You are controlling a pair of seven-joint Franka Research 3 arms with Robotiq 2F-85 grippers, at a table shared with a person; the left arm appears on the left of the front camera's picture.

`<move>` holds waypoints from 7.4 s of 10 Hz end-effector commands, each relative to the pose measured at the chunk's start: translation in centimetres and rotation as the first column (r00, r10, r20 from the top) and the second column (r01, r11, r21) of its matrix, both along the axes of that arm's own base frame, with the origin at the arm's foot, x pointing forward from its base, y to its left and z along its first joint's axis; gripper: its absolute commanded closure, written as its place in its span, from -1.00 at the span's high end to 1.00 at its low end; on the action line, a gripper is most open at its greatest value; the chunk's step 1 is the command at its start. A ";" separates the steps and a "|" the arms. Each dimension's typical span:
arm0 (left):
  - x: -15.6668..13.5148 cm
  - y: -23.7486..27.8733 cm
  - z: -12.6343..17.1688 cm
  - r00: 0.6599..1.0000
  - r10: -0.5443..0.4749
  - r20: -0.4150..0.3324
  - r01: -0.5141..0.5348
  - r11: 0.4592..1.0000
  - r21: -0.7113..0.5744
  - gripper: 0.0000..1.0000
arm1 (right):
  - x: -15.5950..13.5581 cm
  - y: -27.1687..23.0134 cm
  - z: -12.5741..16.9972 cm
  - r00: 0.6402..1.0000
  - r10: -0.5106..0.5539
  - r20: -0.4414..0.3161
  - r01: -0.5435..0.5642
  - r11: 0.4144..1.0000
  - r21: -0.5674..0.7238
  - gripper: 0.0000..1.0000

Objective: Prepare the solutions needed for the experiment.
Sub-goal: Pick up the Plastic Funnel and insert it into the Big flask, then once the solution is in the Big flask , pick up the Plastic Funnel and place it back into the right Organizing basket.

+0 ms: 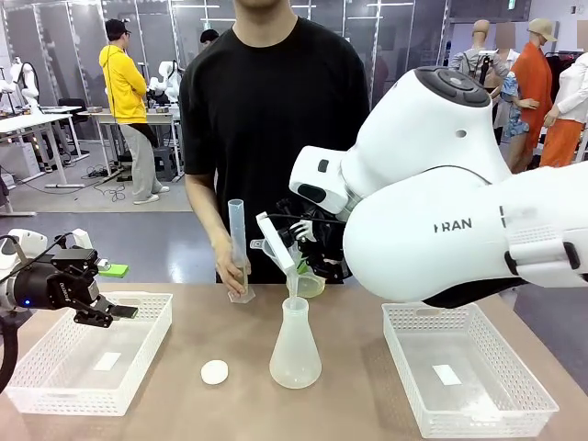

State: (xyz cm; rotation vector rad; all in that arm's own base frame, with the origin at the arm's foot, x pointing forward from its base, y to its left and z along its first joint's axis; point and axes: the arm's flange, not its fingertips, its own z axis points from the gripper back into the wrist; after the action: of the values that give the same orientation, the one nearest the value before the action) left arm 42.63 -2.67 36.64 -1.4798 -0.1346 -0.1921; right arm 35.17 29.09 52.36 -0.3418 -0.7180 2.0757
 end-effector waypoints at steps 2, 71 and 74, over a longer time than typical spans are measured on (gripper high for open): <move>0.1 -0.1 0.3 1.000 0.004 -0.007 -0.004 1.000 0.003 1.00 | 0.9 -0.4 -1.5 0.999 0.036 -0.005 -0.036 0.999 0.029 -0.89; 0.1 -0.1 0.3 1.000 0.004 -0.007 -0.004 1.000 0.003 1.00 | 10.8 -28.9 -13.0 -0.345 0.314 -0.884 0.914 0.327 -0.240 0.35; 0.1 -0.1 0.3 1.000 0.004 -0.007 -0.004 1.000 0.003 1.00 | 11.1 -29.2 -14.4 -0.424 0.347 -0.836 0.882 0.369 -0.294 0.35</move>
State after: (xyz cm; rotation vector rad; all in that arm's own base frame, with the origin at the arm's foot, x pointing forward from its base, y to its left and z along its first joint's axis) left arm 42.63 -2.69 36.65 -1.4795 -0.1344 -0.1924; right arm 45.34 -0.29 37.36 1.3990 -0.1488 0.2692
